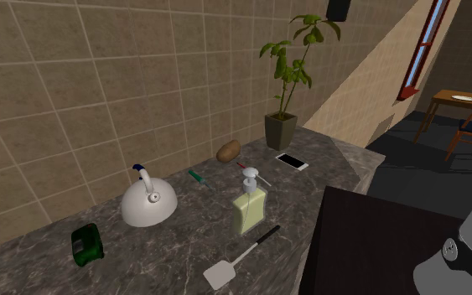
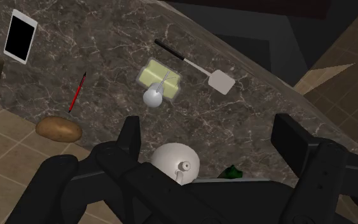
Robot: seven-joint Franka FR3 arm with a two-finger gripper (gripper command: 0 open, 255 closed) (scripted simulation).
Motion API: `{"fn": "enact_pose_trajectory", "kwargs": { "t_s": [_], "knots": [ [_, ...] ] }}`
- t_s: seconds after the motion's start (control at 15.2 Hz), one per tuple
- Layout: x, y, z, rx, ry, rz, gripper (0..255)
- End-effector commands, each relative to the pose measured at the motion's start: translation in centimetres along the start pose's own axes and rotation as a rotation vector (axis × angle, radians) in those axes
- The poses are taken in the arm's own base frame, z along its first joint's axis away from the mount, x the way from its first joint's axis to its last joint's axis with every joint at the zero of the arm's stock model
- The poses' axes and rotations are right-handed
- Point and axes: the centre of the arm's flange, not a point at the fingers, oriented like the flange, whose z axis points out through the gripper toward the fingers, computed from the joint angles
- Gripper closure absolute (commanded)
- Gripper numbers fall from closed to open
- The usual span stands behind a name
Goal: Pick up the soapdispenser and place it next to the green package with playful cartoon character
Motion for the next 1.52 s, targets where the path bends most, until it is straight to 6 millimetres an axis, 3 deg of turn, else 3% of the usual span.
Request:
{"fn": "enact_pose_trajectory", "kwargs": {
  "t_s": [0.0,1.45],
  "knots": [
    [0.0,0.0,0.0,0.000,0.000,0.000,0],
    [5.7,4.4,27.7,-0.027,0.111,0.027,0]
  ]
}}
